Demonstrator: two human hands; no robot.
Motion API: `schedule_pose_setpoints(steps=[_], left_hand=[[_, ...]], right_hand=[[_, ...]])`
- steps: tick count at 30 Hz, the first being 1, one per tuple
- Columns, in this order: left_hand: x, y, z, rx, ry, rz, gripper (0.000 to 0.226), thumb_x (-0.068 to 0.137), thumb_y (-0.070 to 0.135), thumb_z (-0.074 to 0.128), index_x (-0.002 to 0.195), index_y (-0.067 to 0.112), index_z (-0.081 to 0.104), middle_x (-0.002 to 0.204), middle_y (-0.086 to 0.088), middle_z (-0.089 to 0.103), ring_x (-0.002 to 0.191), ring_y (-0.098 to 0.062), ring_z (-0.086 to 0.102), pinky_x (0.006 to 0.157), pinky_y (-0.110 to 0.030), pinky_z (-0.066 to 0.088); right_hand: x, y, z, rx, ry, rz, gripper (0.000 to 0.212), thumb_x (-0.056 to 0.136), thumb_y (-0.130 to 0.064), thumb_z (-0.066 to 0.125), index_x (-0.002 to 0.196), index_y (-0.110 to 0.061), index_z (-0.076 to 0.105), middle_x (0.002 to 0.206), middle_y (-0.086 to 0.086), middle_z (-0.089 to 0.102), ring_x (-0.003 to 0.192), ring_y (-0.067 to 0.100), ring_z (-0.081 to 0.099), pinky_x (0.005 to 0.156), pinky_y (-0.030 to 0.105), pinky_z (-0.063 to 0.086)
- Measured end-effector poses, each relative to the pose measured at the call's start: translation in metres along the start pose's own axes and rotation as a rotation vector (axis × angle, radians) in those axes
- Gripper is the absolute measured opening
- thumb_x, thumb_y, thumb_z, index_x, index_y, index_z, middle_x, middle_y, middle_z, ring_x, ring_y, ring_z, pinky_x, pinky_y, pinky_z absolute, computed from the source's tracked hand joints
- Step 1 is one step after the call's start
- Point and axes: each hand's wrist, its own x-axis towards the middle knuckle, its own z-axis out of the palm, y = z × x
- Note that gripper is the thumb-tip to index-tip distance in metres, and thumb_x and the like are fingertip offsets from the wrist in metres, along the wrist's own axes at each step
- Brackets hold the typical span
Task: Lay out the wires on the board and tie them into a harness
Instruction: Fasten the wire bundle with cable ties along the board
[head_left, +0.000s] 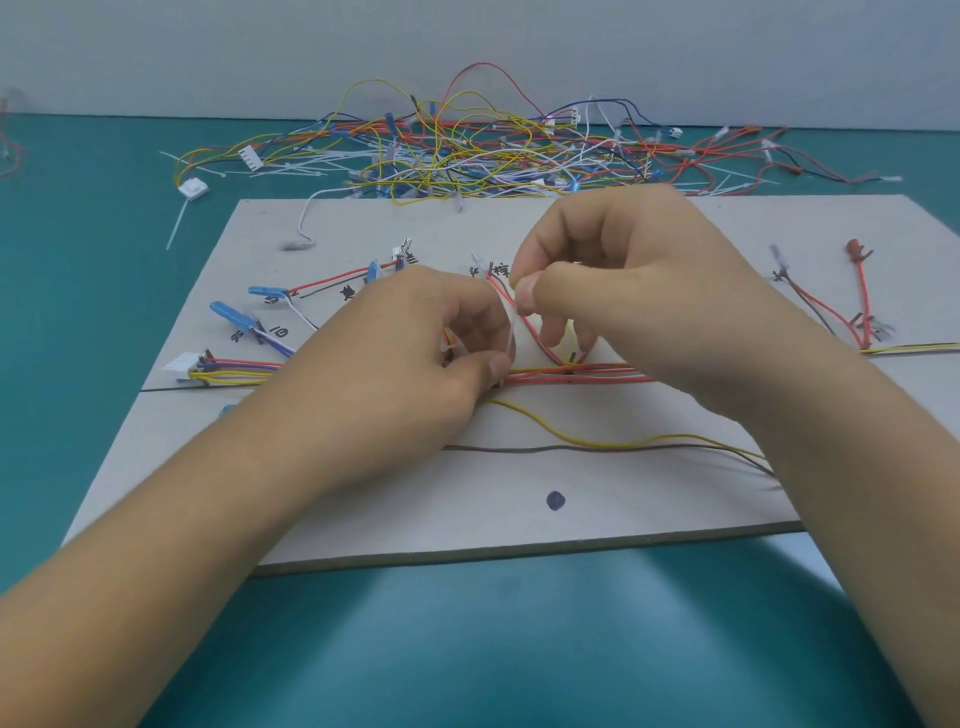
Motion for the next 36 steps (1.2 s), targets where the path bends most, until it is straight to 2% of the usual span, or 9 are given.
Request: schedule_pose_setpoints(steps=[8,14,16,18,21,23,28,32,36], left_hand=[[-0.002,0.002,0.003,0.004,0.054,0.033,0.021,0.094,0.017,0.069,0.075,0.027,0.065,0.042,0.037,0.045,0.043,0.018,0.046,0.047,-0.002,0.032],[-0.001,0.001,0.002,0.003,0.046,0.035,0.02,0.093,0.014,0.069,0.076,0.025,0.068,0.04,0.034,0.045,0.043,0.017,0.046,0.048,-0.001,0.032],[0.0,0.0,0.003,0.017,0.038,0.023,0.02,0.093,0.016,0.068,0.075,0.025,0.067,0.045,0.031,0.05,0.045,0.017,0.047,0.048,-0.002,0.032],[0.002,-0.001,0.003,0.04,0.023,0.01,0.018,0.092,0.019,0.067,0.076,0.026,0.067,0.062,0.021,0.062,0.047,0.013,0.05,0.047,-0.006,0.033],[0.005,-0.002,0.004,0.126,-0.006,-0.008,0.011,0.091,0.027,0.066,0.08,0.028,0.065,0.082,0.009,0.067,0.054,0.008,0.052,0.05,-0.016,0.03],[0.006,-0.001,0.003,0.172,-0.016,-0.013,0.009,0.091,0.029,0.065,0.081,0.029,0.065,0.084,0.008,0.067,0.061,0.008,0.053,0.054,-0.022,0.032],[0.007,0.001,0.002,0.258,-0.023,-0.02,0.011,0.09,0.032,0.061,0.08,0.034,0.062,0.082,0.014,0.064,0.074,0.003,0.056,0.062,-0.02,0.038],[0.008,0.002,0.003,0.297,-0.029,-0.042,0.009,0.09,0.034,0.058,0.082,0.036,0.06,0.081,0.017,0.062,0.078,0.001,0.055,0.066,-0.03,0.043],[0.009,0.006,0.003,0.271,-0.032,-0.065,0.01,0.085,0.03,0.057,0.077,0.034,0.062,0.075,0.012,0.067,0.071,0.001,0.055,0.057,-0.024,0.035]], right_hand=[[-0.002,0.004,-0.002,0.009,-0.093,0.036,0.008,0.082,-0.001,0.076,0.08,-0.008,0.075,0.06,0.006,0.07,0.051,0.01,0.059,0.052,0.019,0.045],[-0.001,0.005,-0.001,-0.039,-0.048,0.03,0.009,0.083,-0.004,0.076,0.078,-0.011,0.073,0.06,0.006,0.07,0.05,0.009,0.061,0.054,0.026,0.049],[-0.001,0.005,0.0,-0.051,-0.032,0.024,0.01,0.084,-0.004,0.076,0.078,-0.011,0.072,0.061,0.007,0.07,0.051,0.011,0.062,0.054,0.032,0.05],[-0.001,0.004,-0.002,-0.046,-0.018,0.01,0.009,0.084,-0.003,0.075,0.078,-0.009,0.072,0.063,0.011,0.07,0.053,0.018,0.063,0.054,0.041,0.05],[-0.001,0.004,-0.006,-0.039,0.009,-0.015,0.008,0.083,-0.002,0.075,0.078,-0.008,0.073,0.066,0.014,0.071,0.056,0.026,0.065,0.056,0.04,0.051],[0.0,0.004,-0.007,-0.041,0.02,-0.019,0.008,0.083,-0.003,0.076,0.078,-0.008,0.073,0.067,0.015,0.072,0.056,0.021,0.065,0.057,0.039,0.051],[0.0,0.004,-0.005,-0.053,0.033,-0.026,0.01,0.083,-0.004,0.076,0.076,-0.011,0.072,0.072,0.017,0.072,0.058,0.02,0.064,0.059,0.045,0.054],[0.0,0.004,-0.004,-0.065,0.057,-0.013,0.013,0.082,-0.004,0.077,0.074,-0.013,0.072,0.071,0.016,0.072,0.057,0.019,0.063,0.058,0.044,0.053],[0.002,0.007,-0.003,-0.104,0.139,0.0,0.014,0.079,-0.006,0.08,0.071,-0.014,0.072,0.069,0.012,0.072,0.058,0.025,0.064,0.061,0.045,0.055]])
